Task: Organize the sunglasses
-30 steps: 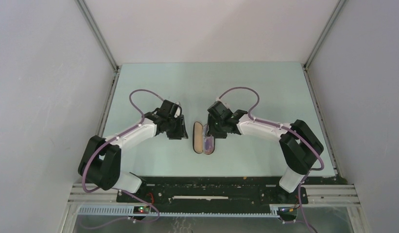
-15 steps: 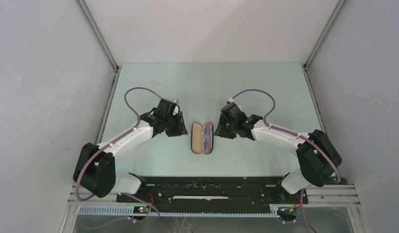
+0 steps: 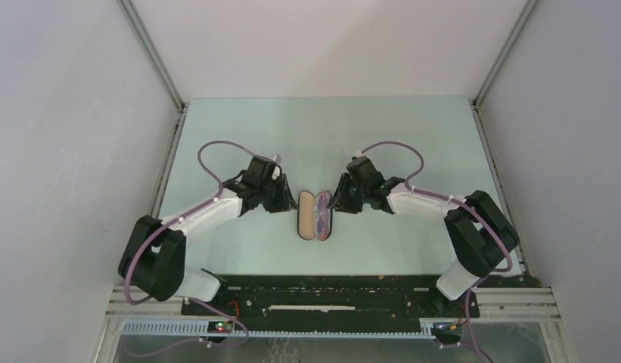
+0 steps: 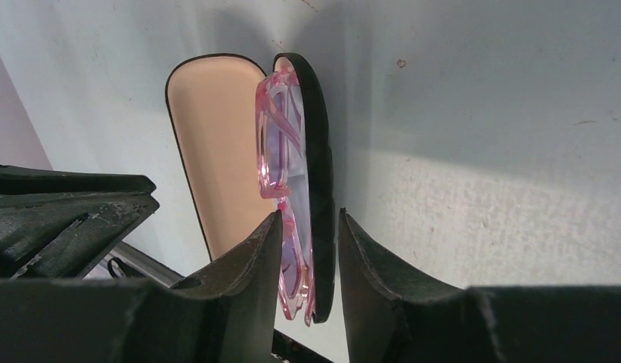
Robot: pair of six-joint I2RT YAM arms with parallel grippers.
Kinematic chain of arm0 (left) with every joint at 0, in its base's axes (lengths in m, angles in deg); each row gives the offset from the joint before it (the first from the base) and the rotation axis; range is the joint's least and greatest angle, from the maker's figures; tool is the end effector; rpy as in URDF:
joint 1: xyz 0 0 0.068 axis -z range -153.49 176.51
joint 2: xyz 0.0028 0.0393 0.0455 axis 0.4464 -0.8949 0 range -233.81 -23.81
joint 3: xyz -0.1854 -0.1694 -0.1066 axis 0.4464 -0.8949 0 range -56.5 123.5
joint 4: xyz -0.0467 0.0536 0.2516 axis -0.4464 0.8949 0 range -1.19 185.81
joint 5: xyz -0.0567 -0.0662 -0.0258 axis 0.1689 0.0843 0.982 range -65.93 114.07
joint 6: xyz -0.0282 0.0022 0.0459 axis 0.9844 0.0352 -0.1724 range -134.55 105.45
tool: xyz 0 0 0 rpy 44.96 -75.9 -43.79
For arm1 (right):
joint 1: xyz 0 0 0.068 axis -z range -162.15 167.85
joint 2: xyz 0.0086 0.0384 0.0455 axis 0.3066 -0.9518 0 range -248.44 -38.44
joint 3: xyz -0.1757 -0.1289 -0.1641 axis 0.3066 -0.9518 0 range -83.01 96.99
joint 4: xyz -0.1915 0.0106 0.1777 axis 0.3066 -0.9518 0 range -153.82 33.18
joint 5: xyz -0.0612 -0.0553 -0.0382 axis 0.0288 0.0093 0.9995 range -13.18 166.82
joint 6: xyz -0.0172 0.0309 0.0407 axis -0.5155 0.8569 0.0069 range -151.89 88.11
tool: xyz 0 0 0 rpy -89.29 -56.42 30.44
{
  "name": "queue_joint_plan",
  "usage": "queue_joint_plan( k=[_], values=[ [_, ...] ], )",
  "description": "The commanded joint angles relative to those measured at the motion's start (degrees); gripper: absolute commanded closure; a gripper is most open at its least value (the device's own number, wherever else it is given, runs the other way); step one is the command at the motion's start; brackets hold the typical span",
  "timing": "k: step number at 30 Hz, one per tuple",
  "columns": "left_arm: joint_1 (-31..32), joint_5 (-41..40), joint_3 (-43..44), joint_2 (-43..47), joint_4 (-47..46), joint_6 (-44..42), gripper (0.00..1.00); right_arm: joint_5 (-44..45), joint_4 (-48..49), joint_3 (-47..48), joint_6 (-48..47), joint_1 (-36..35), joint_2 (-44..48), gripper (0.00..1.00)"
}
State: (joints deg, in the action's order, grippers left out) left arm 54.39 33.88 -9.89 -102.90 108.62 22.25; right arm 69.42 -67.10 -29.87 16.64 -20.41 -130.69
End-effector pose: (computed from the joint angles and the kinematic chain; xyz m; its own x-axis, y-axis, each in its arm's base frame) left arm 0.2408 -0.1342 0.2055 -0.8911 -0.1963 -0.4090 0.0238 0.8801 -0.4742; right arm 0.2558 0.2077 0.1863 -0.9042 0.2332 -0.3578 -0.0036 0.8336 0.5524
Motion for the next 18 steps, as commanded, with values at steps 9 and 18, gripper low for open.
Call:
queue_joint_plan(
  k=[9, 18],
  values=[
    [0.07, 2.98, -2.37, -4.26, -6.14, 2.75, 0.74, -2.27, 3.58, -0.15, 2.26, 0.37, -3.44, 0.64],
    [0.07, 5.24, -2.9, -6.45, -8.37, 3.35, 0.82, -3.33, 4.63, -1.29, 3.34, 0.94, -4.08, 0.7]
  ],
)
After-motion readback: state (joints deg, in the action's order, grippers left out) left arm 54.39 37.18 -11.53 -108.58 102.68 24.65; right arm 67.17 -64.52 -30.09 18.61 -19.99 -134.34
